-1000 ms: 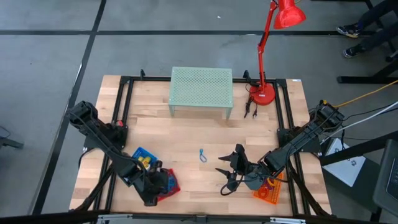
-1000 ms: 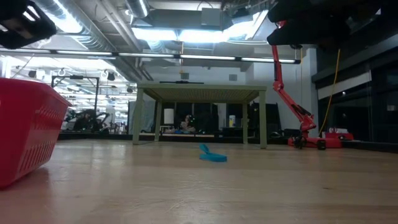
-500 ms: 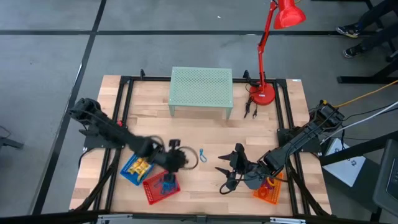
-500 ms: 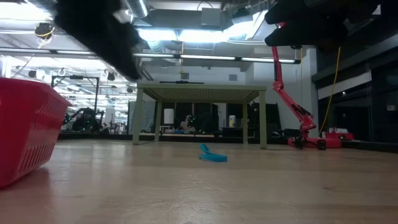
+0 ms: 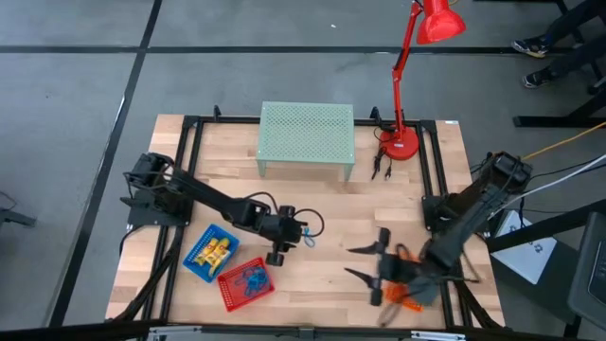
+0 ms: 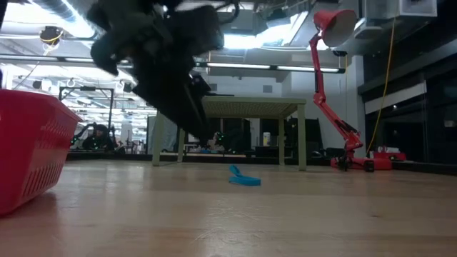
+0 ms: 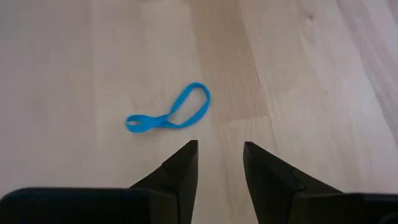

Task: Pick & Place Office Desk Supplies
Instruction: Put the blue rubber band into the red bin

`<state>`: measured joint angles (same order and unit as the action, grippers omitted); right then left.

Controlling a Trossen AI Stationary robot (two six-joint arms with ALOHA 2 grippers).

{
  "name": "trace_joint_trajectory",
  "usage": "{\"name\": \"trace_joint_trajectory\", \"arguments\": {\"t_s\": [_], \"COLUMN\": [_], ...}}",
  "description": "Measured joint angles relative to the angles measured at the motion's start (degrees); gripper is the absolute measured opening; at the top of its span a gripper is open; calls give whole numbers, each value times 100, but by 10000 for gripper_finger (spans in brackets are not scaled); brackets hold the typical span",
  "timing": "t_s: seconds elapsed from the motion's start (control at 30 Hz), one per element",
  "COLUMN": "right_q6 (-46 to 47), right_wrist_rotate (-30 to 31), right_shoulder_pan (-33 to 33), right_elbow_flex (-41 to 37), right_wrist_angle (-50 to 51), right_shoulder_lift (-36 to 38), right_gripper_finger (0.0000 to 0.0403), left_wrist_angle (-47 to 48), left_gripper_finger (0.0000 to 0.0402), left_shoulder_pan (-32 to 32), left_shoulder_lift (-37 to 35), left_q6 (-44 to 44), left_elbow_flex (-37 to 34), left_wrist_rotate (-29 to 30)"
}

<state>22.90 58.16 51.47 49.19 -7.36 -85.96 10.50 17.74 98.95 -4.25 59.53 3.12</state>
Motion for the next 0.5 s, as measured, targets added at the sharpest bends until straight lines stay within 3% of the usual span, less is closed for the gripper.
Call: {"name": "trace_joint_trajectory", "arguments": {"t_s": [0.1, 0.17, 0.3, 0.4, 0.5], "right_q6": [-104, -88, -219, -1488, -1454], "right_wrist_rotate": [610, 603, 63, -91, -584], "right_shoulder_pan": [413, 622, 844, 858, 882], "right_elbow_flex": [2, 2, 12, 11, 13], "right_wrist_angle": [-795, -1319, -2158, -2160, -2047], "right_shoulder_lift": [243, 352, 449, 492, 532], "right_gripper_finger": [225, 225, 225, 225, 225], "left_wrist_angle": [-161, -261, -678, -815, -684], "left_gripper_finger": [125, 125, 125, 125, 125], "left_shoulder_pan": [-56, -68, -99, -164, -206], "left_shoulder_lift": [218, 282, 319, 318, 318], "left_q6": [97, 186, 478, 618, 916], "left_elbow_flex": [-2, -5, -7, -5, -4], "left_wrist_rotate": [-208, -199, -98, -5, 227]}}
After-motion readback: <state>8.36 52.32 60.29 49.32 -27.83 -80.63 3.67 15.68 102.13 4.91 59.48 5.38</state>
